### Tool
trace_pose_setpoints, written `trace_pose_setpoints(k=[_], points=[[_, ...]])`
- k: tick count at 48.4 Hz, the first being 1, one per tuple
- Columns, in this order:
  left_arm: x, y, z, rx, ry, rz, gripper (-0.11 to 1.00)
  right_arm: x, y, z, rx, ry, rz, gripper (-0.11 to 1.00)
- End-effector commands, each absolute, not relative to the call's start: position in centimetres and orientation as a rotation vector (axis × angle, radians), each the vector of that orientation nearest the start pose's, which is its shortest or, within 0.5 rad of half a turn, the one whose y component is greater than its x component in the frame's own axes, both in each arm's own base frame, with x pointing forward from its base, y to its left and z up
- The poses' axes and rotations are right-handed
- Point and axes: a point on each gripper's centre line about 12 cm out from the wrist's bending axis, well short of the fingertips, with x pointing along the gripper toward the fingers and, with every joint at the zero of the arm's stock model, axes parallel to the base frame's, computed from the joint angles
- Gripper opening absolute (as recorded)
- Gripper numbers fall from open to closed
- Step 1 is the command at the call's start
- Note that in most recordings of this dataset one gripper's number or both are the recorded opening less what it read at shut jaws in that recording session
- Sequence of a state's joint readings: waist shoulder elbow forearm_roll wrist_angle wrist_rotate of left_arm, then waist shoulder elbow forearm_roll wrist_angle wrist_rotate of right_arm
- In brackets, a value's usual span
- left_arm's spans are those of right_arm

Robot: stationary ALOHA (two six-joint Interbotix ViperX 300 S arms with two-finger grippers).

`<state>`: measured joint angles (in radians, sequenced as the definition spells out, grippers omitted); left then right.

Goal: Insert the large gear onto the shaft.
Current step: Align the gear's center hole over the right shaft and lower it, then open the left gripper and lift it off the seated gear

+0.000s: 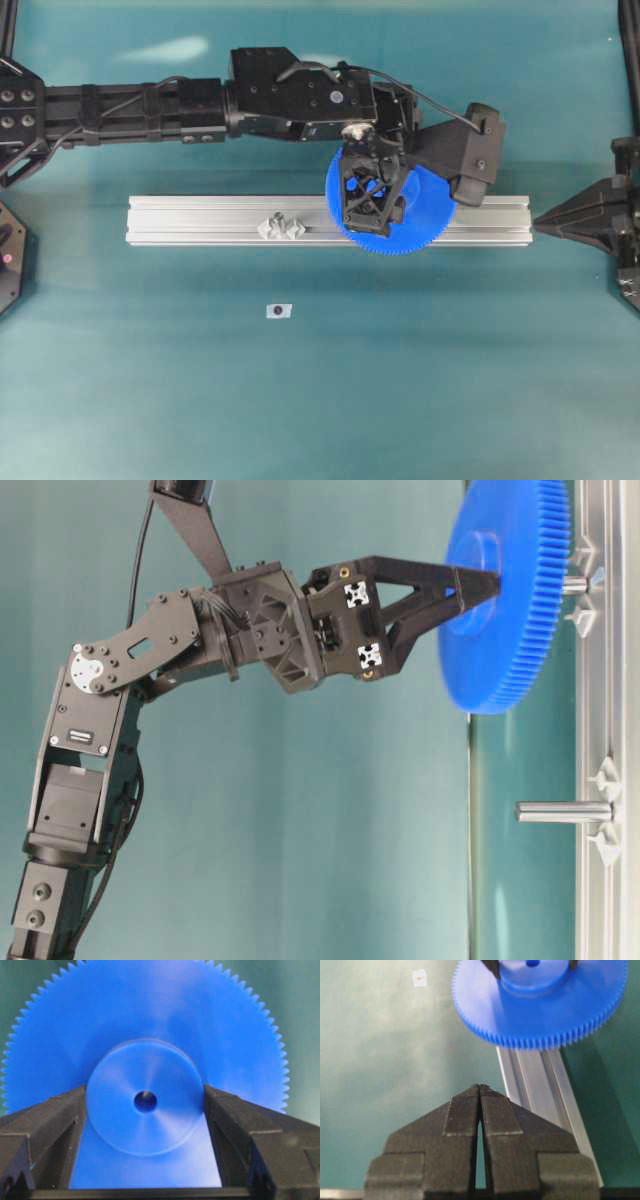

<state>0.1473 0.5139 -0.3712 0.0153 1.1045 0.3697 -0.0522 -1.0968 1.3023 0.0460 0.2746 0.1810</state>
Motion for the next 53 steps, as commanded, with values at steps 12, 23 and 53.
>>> trace_pose_setpoints(k=[12, 23, 53], points=[[52.6, 10.0, 22.6, 0.234, 1.215, -0.052, 0.77, 16.1, -0.7, 20.5, 0.246, 0.461, -0.095, 0.05], [53.5, 9.7, 23.3, 0.243, 1.192, -0.055, 0.77, 16.1, -0.7, 20.5, 0.246, 0.46, -0.097, 0.05], [53.9, 8.1, 24.1, 0.202, 1.181, -0.038, 0.82, 16.1, -0.7, 20.5, 0.253, 0.46, -0.098, 0.05]])
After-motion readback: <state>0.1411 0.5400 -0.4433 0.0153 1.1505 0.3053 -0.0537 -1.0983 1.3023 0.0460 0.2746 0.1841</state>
